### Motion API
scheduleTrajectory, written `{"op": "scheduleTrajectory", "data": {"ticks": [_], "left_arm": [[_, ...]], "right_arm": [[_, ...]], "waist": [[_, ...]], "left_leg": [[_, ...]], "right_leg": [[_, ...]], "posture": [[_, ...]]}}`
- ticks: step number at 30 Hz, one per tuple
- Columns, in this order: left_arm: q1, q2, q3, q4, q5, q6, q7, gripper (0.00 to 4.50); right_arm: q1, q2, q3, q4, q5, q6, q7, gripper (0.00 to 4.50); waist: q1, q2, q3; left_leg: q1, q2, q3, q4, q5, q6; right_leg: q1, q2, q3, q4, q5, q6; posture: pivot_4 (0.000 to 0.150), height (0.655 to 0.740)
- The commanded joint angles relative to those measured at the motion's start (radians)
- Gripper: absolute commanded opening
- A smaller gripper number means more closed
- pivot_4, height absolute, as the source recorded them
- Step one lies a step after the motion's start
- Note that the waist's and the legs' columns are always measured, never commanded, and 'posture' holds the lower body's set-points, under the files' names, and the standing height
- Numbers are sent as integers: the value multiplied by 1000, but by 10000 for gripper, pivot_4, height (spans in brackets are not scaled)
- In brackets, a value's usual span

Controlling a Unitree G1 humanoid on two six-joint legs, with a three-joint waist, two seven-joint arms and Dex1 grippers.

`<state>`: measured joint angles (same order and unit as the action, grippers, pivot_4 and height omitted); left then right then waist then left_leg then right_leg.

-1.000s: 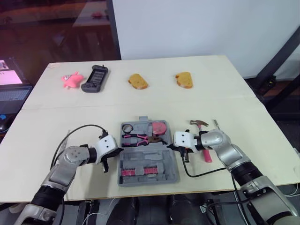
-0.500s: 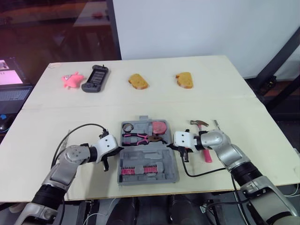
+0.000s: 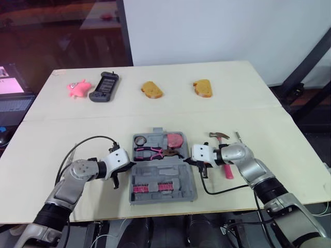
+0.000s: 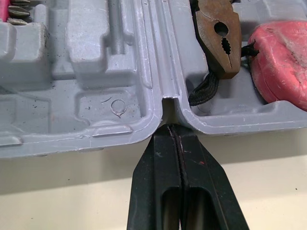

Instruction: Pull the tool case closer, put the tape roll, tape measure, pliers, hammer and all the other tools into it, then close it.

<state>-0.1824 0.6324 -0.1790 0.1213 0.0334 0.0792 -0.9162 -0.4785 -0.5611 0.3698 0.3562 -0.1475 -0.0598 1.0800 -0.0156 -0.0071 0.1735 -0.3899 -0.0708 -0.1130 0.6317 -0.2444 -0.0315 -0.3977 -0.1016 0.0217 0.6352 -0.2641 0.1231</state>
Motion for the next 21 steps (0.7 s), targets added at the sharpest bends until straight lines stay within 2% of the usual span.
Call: {"op": "scheduleTrajectory", "data": {"ticks": [1,5,11,14,20,21], "left_arm": [[-4,40,85,35,-19,-40,42,648],[21,70,188,65,-82,-57,62,648],[68,117,316,54,-207,-49,-6,648],[103,147,390,49,-282,-35,-53,9058],[217,207,569,67,-391,-25,-105,37403],[235,211,593,69,-405,-24,-111,43957]], "right_arm": [[28,-45,-37,7,22,5,12,0],[61,-93,-107,-30,106,14,42,0],[117,-164,-229,-184,266,100,104,0],[170,-214,-322,-303,360,199,114,8846],[342,-317,-572,-363,472,262,87,36875],[366,-324,-602,-360,481,260,84,43131]], "waist": [[1,0,0],[5,0,0],[0,0,0],[-2,0,0],[8,0,0],[7,0,0]], "left_leg": [[0,0,0,0,0,0],[0,0,-1,0,0,0],[-1,0,-1,-1,0,0],[-1,1,-1,-1,0,0],[-3,0,0,-2,-1,1],[-3,0,0,-1,-1,1]], "right_leg": [[0,0,0,0,0,0],[0,-1,0,0,0,0],[-1,-1,0,0,0,0],[-2,-1,0,0,0,0],[-2,-2,0,-2,0,0],[-2,-3,0,-3,0,-1]], "posture": [[1500,7400],[1500,7400],[1500,7400],[1500,7400],[1500,7400],[1500,7400]]}}
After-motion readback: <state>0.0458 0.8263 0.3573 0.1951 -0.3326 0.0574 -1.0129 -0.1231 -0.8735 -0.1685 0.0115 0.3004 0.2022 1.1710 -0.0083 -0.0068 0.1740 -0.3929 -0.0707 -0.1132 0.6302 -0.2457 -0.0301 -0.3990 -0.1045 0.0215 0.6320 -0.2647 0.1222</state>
